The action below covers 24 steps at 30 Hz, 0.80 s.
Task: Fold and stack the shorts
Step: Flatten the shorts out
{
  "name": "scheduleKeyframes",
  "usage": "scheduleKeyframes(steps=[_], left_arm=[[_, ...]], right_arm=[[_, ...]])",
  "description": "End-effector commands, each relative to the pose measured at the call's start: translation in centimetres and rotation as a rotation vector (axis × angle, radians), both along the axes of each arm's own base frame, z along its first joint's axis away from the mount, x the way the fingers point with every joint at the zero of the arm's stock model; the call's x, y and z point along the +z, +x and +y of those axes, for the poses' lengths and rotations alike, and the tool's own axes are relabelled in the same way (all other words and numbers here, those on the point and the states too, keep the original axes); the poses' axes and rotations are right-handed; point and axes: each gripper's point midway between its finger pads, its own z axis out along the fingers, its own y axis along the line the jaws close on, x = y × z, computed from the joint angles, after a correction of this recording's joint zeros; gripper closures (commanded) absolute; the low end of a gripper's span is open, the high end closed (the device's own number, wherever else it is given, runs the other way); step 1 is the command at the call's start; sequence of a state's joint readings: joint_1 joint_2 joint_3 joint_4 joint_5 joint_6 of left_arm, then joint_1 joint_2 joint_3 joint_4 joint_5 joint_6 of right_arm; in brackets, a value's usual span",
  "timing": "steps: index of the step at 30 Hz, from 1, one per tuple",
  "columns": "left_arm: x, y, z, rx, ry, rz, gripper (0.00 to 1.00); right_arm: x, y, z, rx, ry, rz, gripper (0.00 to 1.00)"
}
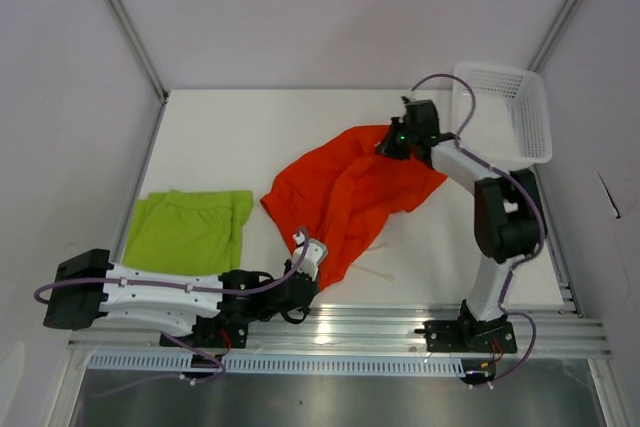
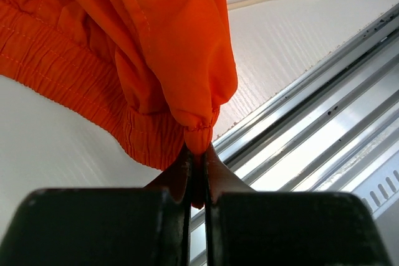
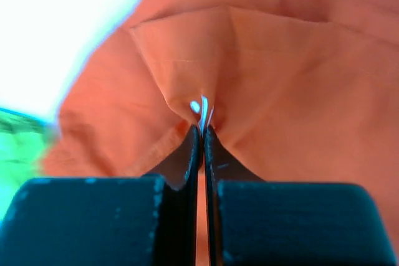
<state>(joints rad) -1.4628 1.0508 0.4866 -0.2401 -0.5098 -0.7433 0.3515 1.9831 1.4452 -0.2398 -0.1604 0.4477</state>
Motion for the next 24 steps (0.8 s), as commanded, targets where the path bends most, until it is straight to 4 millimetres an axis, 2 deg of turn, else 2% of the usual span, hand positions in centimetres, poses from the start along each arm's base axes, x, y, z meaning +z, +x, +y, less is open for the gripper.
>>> scheduleKeyframes(steps=[1, 2, 3, 4, 5, 7, 9, 11, 12, 13, 14, 15, 16, 17, 19, 22, 24], left_arm=[[0.1, 0.3, -0.4, 0.022, -0.046, 0.009, 1.00], [-0.4, 0.2, -0.3, 0.020, -0.033, 0.015, 1.00], [-0.5, 0.2, -0.4, 0.018, -0.031, 0.019, 1.00], [-0.5, 0.1, -0.5, 0.018, -0.035, 0.022, 1.00], [-0.7, 0.0, -0.6, 0.015, -0.034, 0.030, 1.00], [-1.1, 0.0, -0.6, 0.014, -0.036, 0.032, 1.00], [-1.6, -0.2, -0.5, 0.004, -0.033, 0.039, 1.00], [-1.8, -0.2, -0.5, -0.001, -0.025, 0.036, 1.00], [-1.8, -0.2, -0.5, 0.000, -0.020, 0.034, 1.00], [-1.9, -0.2, -0.5, -0.004, -0.016, 0.032, 1.00], [-2.0, -0.2, -0.3, -0.008, -0.006, 0.032, 1.00], [-2.1, -0.3, -0.3, -0.013, -0.003, 0.032, 1.00], [-2.0, -0.3, -0.4, -0.019, -0.007, 0.031, 1.00], [-2.1, -0.4, -0.4, -0.027, -0.005, 0.029, 1.00], [-2.1, -0.6, -0.4, -0.039, -0.004, 0.025, 1.00], [-2.2, -0.7, -0.2, -0.042, -0.003, 0.023, 1.00], [-2.3, -0.9, -0.1, -0.050, -0.003, 0.025, 1.00]], right_arm=[[13.0, 1.2, -2.2, -0.025, 0.327, -0.338, 1.00], [12.9, -0.8, -3.0, -0.025, 0.365, -0.328, 1.00], [10.8, -1.4, -3.8, -0.045, 0.357, -0.282, 1.00], [12.1, -2.6, -4.6, -0.050, 0.361, -0.314, 1.00], [9.9, -3.9, -6.0, -0.092, 0.329, -0.272, 1.00], [9.0, -6.3, -7.2, -0.122, 0.281, -0.230, 1.00], [4.9, -9.7, -8.2, -0.152, 0.198, -0.105, 0.99], [3.5, -11.8, -9.2, -0.180, 0.148, -0.060, 0.89], [1.3, -13.7, -10.1, -0.201, 0.100, -0.001, 0.80], [0.7, -14.5, -10.6, -0.216, 0.080, 0.013, 0.71], [1.2, -14.9, -11.3, -0.239, 0.066, -0.006, 0.56], [0.6, -15.6, -12.5, -0.277, 0.026, 0.002, 0.49], [0.9, -15.7, -13.0, -0.285, 0.006, -0.012, 0.44], [2.0, -15.8, -13.5, -0.303, -0.003, -0.046, 0.34], [3.3, -15.5, -14.4, -0.326, -0.038, -0.078, 0.28], [5.1, -14.7, -14.6, -0.335, -0.041, -0.115, 0.26], [4.8, -14.2, -14.8, -0.337, -0.054, -0.098, 0.27]])
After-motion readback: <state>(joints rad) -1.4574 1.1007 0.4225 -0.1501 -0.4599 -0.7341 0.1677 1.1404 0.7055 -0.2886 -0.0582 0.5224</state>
